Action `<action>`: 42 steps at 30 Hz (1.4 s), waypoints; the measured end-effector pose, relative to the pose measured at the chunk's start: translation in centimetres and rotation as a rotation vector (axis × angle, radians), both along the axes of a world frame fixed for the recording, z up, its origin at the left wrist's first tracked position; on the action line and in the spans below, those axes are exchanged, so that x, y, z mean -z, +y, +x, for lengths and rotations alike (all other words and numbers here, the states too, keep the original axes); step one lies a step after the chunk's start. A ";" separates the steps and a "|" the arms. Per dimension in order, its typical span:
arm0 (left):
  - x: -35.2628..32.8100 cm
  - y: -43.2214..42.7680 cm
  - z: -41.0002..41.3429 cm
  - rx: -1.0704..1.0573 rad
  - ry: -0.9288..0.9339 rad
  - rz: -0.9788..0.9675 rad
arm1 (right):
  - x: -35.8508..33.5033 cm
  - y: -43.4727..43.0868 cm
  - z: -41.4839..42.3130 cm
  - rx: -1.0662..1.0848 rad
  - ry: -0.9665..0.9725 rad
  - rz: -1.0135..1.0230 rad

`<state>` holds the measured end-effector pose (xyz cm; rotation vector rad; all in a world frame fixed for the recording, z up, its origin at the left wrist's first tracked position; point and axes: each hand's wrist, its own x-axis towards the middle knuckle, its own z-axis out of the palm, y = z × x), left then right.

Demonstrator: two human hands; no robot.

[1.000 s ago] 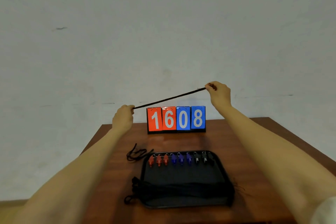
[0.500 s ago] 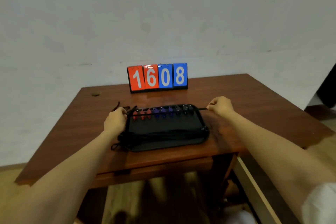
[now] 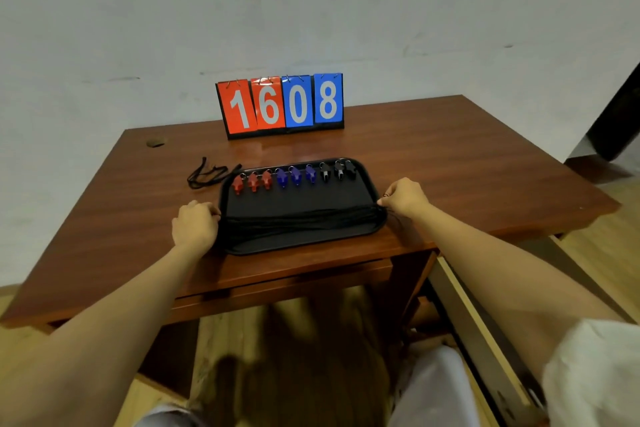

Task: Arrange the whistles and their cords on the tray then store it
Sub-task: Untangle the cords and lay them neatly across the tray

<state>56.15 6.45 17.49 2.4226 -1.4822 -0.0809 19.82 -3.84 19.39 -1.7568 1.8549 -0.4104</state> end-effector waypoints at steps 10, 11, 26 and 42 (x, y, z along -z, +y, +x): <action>0.8 0.4 -0.7 0.030 -0.074 0.029 | 0.6 0.2 -0.1 -0.030 0.092 -0.020; 0.9 0.5 -0.8 0.032 -0.084 0.027 | 0.5 0.2 -0.1 -0.042 0.093 -0.027; 2.4 0.7 -3.4 0.309 -0.173 -0.070 | 0.9 2.3 5.4 -0.493 0.413 -0.335; -1.1 -9.0 10.3 0.047 0.012 0.048 | -2.3 -7.5 30.2 -0.794 0.260 -0.304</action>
